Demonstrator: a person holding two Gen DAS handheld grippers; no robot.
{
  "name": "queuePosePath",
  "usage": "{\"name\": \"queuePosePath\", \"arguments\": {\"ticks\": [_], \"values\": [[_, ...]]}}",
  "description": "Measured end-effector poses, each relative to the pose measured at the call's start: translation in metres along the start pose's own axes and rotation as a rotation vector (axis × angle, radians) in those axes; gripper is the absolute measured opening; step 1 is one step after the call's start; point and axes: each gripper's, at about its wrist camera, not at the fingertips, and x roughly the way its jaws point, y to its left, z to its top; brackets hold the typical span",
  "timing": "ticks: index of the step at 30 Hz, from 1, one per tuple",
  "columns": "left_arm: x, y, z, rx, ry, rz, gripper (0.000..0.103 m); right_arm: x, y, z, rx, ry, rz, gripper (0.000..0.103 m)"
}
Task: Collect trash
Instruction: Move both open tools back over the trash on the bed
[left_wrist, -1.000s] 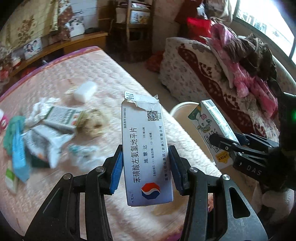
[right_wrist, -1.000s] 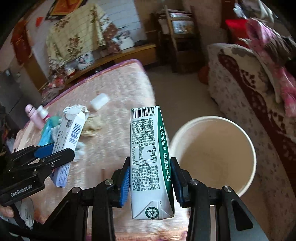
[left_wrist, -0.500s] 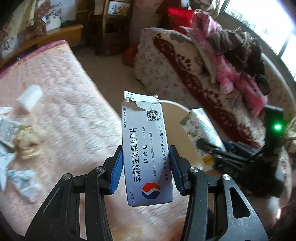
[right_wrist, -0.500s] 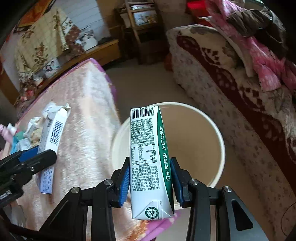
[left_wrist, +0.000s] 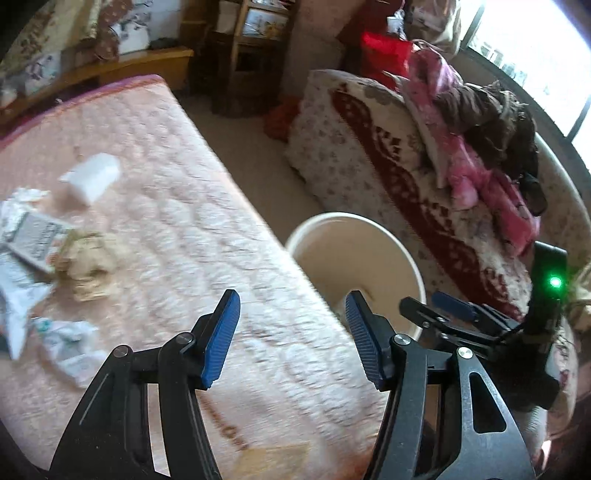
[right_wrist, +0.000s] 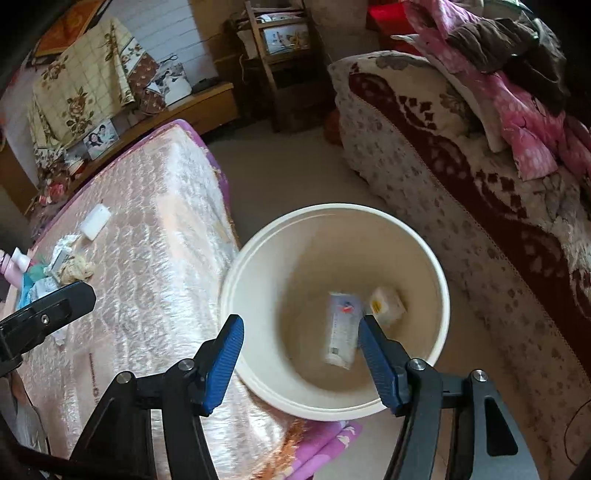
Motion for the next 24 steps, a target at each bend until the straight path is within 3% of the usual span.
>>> {"name": "queuePosePath", "arguments": {"ticks": [24], "values": [[-0.101, 0.102, -0.048, -0.070, -0.172, 0.276, 0.058, -0.031, 0.144, -0.017, -0.202, -0.054, 0.096, 0.067]]}}
